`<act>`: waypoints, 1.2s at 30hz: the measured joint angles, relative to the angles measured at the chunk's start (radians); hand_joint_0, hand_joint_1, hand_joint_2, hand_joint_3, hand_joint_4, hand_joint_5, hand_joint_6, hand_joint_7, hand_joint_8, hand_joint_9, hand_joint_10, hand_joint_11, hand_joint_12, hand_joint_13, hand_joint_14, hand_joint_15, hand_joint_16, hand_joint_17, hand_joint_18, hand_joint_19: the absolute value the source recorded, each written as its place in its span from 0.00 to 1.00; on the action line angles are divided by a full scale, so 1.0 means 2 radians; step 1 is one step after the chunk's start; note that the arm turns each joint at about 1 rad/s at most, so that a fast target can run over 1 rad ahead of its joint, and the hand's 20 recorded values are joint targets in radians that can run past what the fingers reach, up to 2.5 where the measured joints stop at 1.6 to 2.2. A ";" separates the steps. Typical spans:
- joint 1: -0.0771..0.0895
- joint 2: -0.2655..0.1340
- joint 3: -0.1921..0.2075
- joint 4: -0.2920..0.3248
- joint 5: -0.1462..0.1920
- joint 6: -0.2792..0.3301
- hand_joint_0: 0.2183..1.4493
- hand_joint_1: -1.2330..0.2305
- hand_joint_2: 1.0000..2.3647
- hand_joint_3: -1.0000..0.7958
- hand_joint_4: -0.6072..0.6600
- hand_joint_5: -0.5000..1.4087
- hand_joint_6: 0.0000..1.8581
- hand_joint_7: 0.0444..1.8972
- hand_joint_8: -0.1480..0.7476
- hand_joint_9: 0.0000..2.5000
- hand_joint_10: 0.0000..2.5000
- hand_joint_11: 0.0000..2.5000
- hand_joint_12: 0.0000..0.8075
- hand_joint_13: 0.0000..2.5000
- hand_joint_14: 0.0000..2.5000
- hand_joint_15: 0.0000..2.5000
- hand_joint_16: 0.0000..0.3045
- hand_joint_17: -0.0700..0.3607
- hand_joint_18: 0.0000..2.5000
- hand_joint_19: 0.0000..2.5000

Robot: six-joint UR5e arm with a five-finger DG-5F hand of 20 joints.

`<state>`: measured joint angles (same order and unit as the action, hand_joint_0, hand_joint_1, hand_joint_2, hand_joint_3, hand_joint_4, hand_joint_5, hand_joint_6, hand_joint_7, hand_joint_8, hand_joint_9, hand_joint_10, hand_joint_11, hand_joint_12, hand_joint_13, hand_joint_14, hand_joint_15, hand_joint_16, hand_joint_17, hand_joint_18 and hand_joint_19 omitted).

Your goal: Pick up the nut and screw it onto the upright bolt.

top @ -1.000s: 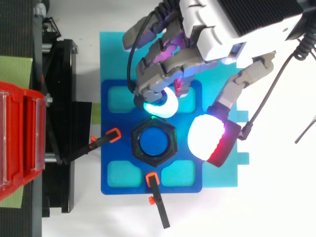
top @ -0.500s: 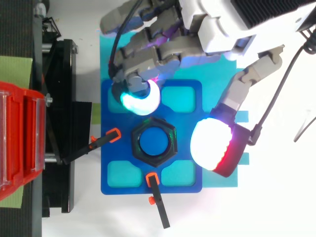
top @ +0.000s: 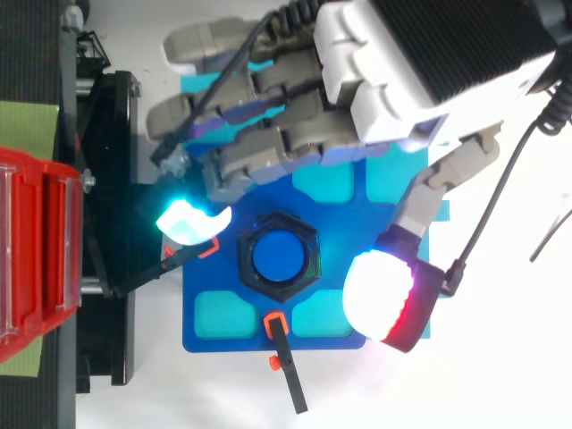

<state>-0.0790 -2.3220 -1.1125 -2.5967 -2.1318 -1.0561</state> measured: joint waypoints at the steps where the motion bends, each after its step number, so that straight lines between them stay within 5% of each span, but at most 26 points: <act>1: 0.001 0.000 -0.004 0.001 0.000 0.000 0.17 0.72 0.00 0.28 0.62 0.17 0.27 0.34 0.42 0.15 0.00 0.00 0.42 0.06 0.00 0.00 0.14 0.39 0.00 0.00; 8: 0.005 0.000 -0.019 0.012 0.001 0.002 0.17 0.72 0.00 0.28 0.62 0.17 0.27 0.36 0.42 0.16 0.00 0.00 0.42 0.07 0.00 0.00 0.14 0.39 0.00 0.00; 36: 0.001 0.000 -0.020 0.011 -0.001 0.001 0.17 0.72 0.00 0.28 0.67 0.19 0.27 0.47 0.47 0.20 0.00 0.00 0.42 0.11 0.00 0.00 0.13 0.36 0.00 0.00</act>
<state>-0.0763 -2.3224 -1.1522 -2.5755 -2.1347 -1.0538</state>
